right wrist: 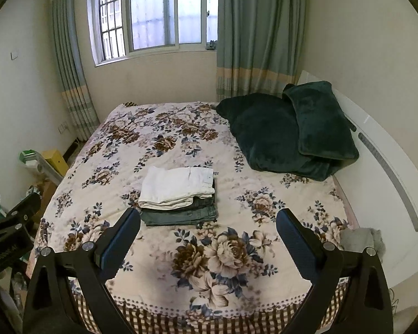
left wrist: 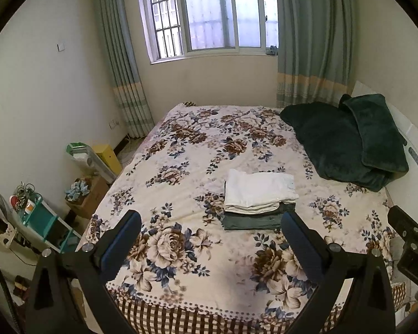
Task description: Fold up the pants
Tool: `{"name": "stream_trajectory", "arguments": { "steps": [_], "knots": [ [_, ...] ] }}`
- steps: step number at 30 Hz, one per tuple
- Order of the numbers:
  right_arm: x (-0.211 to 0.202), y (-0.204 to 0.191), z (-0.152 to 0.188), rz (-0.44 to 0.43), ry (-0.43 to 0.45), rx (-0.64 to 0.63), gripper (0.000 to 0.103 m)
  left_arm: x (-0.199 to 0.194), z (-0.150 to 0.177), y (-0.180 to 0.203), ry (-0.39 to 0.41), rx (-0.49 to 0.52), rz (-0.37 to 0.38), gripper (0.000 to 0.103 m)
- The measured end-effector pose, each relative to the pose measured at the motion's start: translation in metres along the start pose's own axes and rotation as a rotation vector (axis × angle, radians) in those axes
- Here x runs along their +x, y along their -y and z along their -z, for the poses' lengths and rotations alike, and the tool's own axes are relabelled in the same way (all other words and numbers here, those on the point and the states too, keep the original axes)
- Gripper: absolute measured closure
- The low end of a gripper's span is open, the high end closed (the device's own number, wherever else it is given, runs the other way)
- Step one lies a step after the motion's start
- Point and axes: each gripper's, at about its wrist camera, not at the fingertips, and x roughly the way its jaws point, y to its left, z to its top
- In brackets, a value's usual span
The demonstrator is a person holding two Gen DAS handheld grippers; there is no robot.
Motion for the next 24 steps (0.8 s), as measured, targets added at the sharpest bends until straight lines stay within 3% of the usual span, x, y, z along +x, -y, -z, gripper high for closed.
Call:
{"name": "stream_trajectory", "arguments": {
  "steps": [24],
  "knots": [
    [-0.007, -0.004, 0.007, -0.017, 0.007, -0.002, 0.002, -0.009, 0.010, 0.008, 0.012, -0.018, -0.012, 0.000]
  ]
}}
